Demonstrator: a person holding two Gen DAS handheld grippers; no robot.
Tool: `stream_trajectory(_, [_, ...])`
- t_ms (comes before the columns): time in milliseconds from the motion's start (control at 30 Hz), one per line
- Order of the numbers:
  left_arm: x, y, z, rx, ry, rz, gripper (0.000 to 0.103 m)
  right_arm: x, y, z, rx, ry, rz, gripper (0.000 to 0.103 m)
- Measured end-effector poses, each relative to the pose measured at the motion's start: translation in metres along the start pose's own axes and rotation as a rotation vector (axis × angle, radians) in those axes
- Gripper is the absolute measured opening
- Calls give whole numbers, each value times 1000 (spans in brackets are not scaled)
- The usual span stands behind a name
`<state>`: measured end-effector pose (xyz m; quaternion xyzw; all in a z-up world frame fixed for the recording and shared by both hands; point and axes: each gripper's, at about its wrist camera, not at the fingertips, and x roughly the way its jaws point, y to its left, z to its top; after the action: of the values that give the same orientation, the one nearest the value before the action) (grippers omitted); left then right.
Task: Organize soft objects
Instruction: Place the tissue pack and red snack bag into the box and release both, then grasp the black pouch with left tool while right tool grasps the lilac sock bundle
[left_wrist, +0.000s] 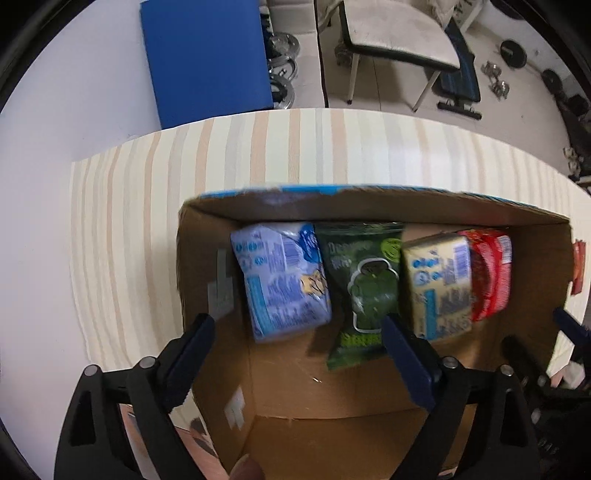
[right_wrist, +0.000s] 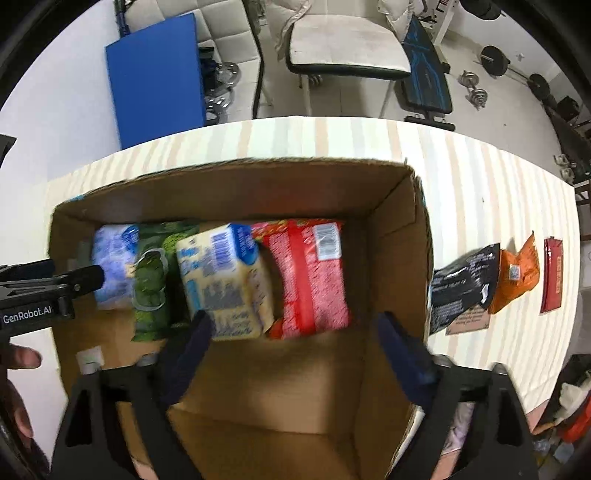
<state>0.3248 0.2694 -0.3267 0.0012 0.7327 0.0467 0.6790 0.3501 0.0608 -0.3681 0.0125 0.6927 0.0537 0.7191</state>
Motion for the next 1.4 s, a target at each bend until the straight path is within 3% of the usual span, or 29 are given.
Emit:
stream_trajectory(167, [-7, 2, -33, -56, -68, -35, 97, -7, 5, -25, -11, -3, 7, 103])
stream_trajectory(367, [-23, -2, -73, -85, -171, -2, 97, -15, 2, -51, -20, -21, 5, 103])
stream_trajectory(767, [-69, -7, -145, -139, -297, -39, 102, -86, 1, -120, -74, -180, 28, 103])
stream_trajectory(933, [-87, -11, -169, -153, -345, -15, 102, -111, -6, -144, -75, -221, 50, 103])
stream_trajectory(1067, [-101, -27, -178, -123, -371, -6, 102, -124, -15, -153, -65, -230, 92, 103])
stream_trajectory(1167, [-112, -57, -174, -47, -393, 36, 102, -130, -40, -157, -31, -227, 162, 103])
stream_trajectory(1300, [-116, -117, -155, 88, -427, 91, 102, -119, -98, -165, 71, -208, 106, 103])
stream_trajectory(1400, [-112, -170, -135, 207, -454, 122, 102, -89, -157, -170, 182, -153, 32, 103])
